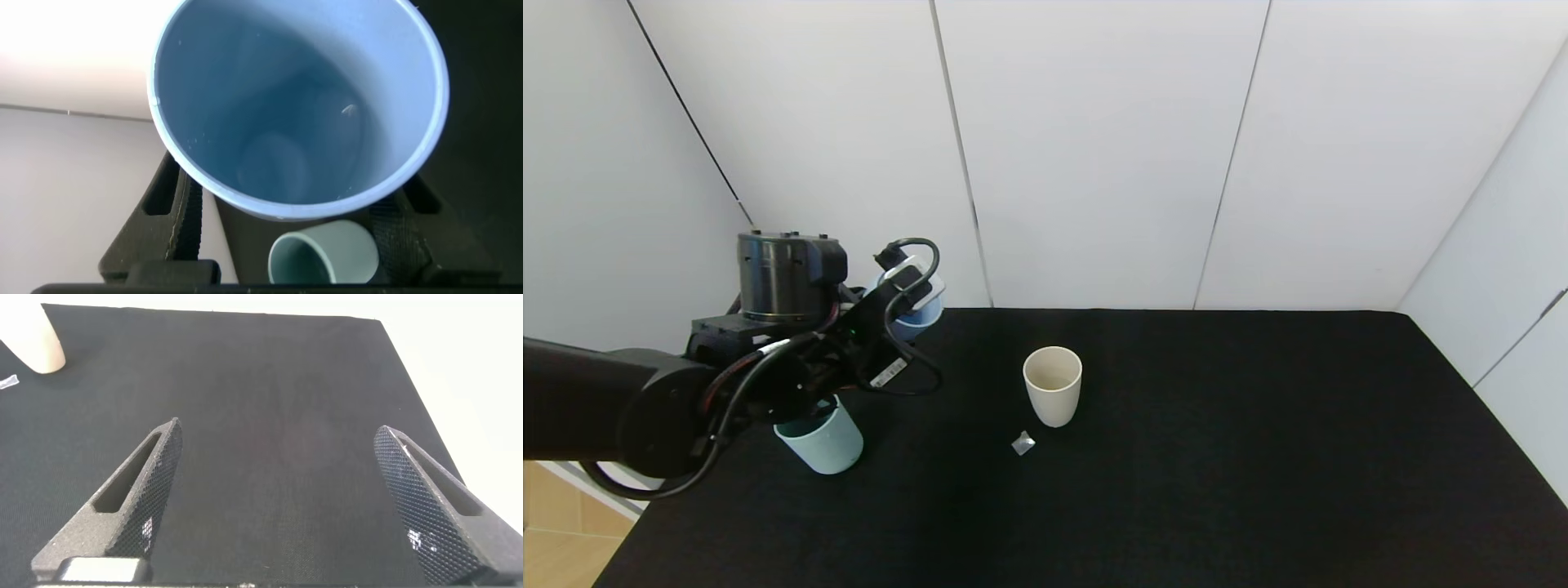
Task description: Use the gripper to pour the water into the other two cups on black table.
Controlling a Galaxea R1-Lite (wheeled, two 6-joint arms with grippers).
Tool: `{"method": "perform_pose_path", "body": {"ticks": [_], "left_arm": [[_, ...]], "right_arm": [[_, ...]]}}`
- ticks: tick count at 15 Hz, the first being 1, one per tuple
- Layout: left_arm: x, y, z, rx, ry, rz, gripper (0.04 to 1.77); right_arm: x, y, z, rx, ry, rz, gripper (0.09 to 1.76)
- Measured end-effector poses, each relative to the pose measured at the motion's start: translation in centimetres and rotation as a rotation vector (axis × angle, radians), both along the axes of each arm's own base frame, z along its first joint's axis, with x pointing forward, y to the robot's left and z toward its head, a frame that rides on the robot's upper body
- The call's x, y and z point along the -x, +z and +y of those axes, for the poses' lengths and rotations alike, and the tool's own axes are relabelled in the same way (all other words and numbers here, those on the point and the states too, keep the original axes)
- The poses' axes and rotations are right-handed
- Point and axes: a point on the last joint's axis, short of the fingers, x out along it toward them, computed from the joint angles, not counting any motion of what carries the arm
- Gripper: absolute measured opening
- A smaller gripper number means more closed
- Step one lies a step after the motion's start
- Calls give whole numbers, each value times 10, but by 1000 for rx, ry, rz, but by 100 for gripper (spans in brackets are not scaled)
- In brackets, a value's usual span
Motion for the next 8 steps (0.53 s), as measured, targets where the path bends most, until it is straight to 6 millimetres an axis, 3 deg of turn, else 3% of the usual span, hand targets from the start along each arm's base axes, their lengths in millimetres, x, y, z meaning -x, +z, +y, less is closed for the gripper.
{"method": "perform_pose_path", "body": {"ticks": [8], "left_arm": [[-4, -10, -53, -54, -56, 8, 118]], "right_arm": [[0, 0, 0, 0, 0, 0, 171]]}}
